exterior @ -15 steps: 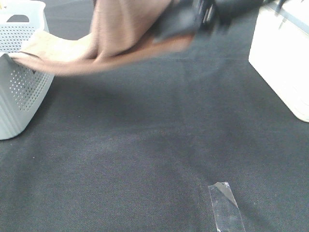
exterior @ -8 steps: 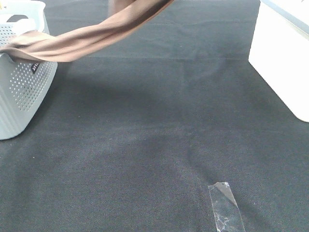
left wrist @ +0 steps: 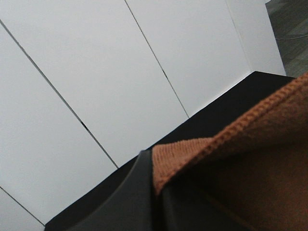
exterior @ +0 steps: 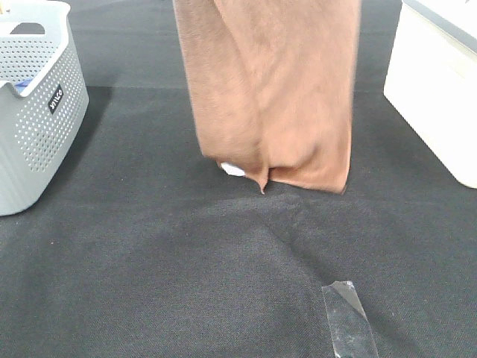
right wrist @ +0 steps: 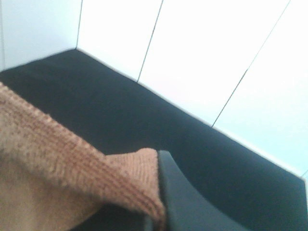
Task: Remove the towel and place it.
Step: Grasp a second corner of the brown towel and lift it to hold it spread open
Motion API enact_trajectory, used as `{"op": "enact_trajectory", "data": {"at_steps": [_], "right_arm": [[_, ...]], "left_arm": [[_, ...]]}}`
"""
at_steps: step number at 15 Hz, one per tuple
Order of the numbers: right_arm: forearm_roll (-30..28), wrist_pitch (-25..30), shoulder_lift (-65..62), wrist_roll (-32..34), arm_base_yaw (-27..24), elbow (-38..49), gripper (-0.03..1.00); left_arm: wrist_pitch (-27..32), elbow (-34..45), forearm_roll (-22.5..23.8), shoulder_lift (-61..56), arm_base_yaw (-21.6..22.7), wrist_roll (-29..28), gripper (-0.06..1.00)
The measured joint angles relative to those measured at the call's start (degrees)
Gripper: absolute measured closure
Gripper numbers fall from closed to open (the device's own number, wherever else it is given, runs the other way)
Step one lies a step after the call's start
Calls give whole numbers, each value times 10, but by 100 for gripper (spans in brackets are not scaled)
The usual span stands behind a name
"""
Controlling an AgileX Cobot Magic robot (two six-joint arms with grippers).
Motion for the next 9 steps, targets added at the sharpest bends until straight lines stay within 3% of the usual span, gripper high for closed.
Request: {"op": "enact_trajectory", "data": {"at_steps": [3,4,7,9], "right_arm": [[-14,-120,33,1,0,-1,96],[-15,-137,38,1,0,-1,96],[-20,-249,81,1,0,-2,96],[-20,-301,107,5,0,-2,96]], "left_arm": [[-145,0,0,49,42,1,94],[-179,0,0,56,48,1,94],[-382,0,1,108,81,1,94],[-457,0,1,133,99,1,94]]}}
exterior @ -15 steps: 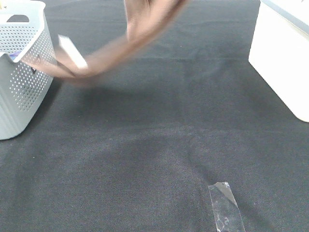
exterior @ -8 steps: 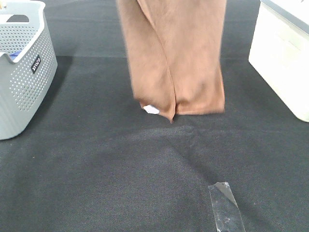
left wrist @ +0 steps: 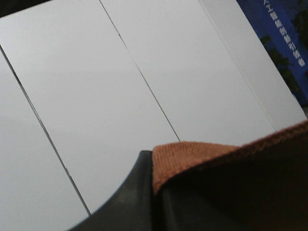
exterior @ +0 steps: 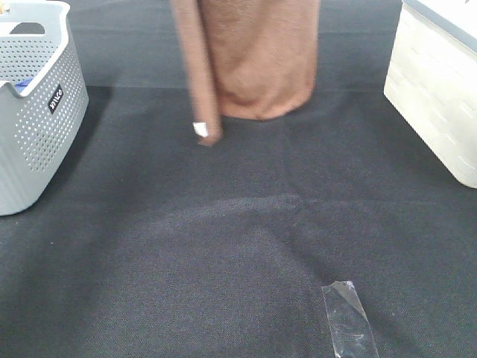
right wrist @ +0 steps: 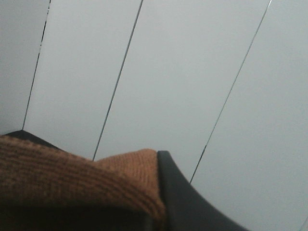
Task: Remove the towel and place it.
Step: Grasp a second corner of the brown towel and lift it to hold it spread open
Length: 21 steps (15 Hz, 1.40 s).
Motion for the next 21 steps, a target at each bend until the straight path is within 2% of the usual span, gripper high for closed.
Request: {"op": "enact_trajectory", "data": {"at_steps": [4,6,8,12,14,19,21], "right_arm": [[10,-95,42,8,0,-6,96],[13,-103,75,9,0,-47,96],[13,-103,105,9,-1,-96,96],[24,-105,128,9,-21,-136,96],[42,-108,137,9,-26,-136,96],[54,-117,145,9,-28,-136,96],[56,-119,146,9,-28,-136,96]], "left_arm": [[-70,-1,-8,46,39,1,94],[-87,-29,-26,76,54,1,94],[-94,-100,-34,118,63,1,94],[-62,-303,-31,225,65,1,94],[-33,-363,-30,258,62,-2,94],[-17,-374,-29,266,62,-6,94],[-3,-374,-14,266,62,-9,94]]}}
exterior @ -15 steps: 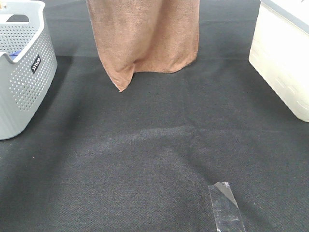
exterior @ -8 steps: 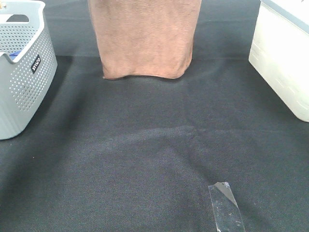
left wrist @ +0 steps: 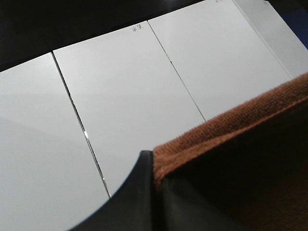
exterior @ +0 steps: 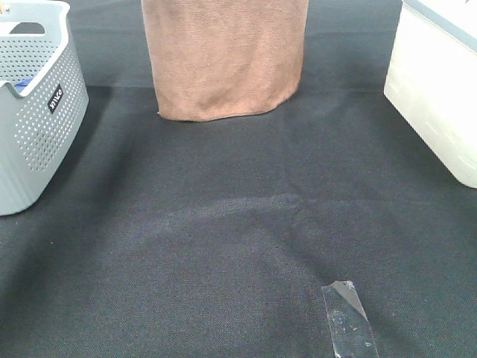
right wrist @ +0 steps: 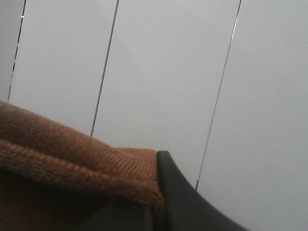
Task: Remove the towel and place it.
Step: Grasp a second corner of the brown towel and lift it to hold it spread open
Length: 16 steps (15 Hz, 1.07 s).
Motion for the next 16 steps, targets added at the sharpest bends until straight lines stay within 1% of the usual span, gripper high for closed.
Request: {"op": "enact_trajectory", "data": {"at_steps": [1,3,4,5,6,7,8,9,10,12,13,14,15,16], "right_arm": [[0,2,0,0,-1,0,96],[0,11,0,1,-2,0,96],[2,30,0,1,-5,0,96],[10,58,-1,1,-6,0,96],[15,81,-2,2,-6,0,96],[20,127,-3,6,-7,0,96],[25,183,-7,17,-7,0,96],[26,234,-10,32,-7,0,96],[23,279,-17,52,-7,0,96],[1,375,-33,93,-7,0,96],[-14,429,-45,113,-7,0,96],[-25,482,-58,133,-7,0,96],[-28,503,-66,140,-6,0,96],[-30,547,-80,151,-6,0,96]], "left_arm": [[15,0,22,0,0,-24,94],[28,0,57,0,0,-62,94],[46,0,78,0,-2,-95,94],[87,0,103,0,-7,-130,94],[124,-1,116,0,-10,-151,94],[210,-3,133,0,-21,-179,94],[320,-3,135,0,-38,-186,94],[424,-3,111,0,-56,-164,94],[510,-3,58,-5,-67,-119,94],[688,-3,-76,-30,-76,-21,94],[764,-3,-116,-50,-76,5,94],[834,-4,-140,-76,-77,13,94],[858,-4,-147,-85,-78,14,94],[901,-5,-159,-108,-80,14,94]]}}
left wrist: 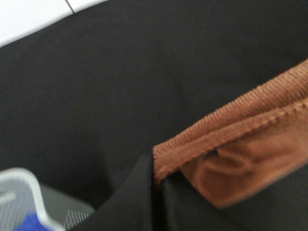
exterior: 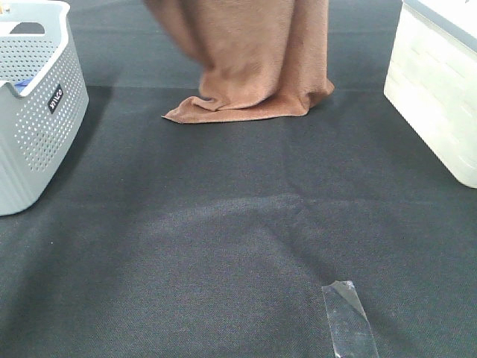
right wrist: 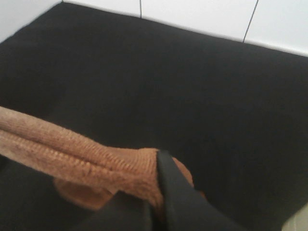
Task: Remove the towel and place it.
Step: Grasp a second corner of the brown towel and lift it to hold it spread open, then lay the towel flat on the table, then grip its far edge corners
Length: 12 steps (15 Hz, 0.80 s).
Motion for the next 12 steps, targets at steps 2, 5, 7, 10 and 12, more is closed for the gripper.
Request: {"op": "enact_trajectory", "data": {"at_steps": [2,5,7,10,12], "right_arm": [[0,74,-29,11,0,0,96],[-6,182,-66,15,0,2,96],[9,187,-104,18,1,53,96],[32,195,-203,19,1,222,96],[40,195,-280,22,1,333,96]], "left_arm": [[28,0,-24,-38,0,-3,94],[34,100,-80,-120,-1,-9,94],[33,234,-103,-199,-5,-11,94],[29,445,-121,-319,-27,-11,94],[25,560,-141,-396,-43,-19,94]]}}
